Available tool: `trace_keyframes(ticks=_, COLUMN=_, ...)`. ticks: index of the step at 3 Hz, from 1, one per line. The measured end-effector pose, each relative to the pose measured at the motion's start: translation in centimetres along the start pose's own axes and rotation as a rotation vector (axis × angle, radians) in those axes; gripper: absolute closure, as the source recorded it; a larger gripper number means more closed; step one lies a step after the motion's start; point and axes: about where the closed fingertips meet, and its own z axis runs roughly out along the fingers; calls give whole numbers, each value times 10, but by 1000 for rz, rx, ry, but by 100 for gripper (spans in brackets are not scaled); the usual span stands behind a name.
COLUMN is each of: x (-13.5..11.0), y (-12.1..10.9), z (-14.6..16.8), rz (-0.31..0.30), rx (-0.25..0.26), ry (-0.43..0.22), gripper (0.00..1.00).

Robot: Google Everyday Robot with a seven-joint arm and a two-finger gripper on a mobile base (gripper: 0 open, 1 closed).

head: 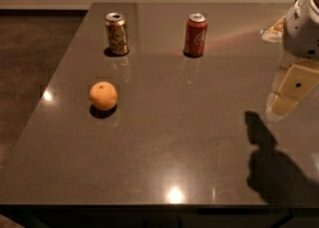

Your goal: Pick orange

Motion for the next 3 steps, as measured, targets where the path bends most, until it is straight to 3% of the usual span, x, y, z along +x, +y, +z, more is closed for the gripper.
trace_keyframes(ticks=2, x=-6, y=-2, z=-1, rz=4, rx=-22, ry=-35, gripper=0)
trace_keyframes(ticks=3, x=-41, y=-5, z=9, rz=-5, rx=-66, ry=-139, gripper=0)
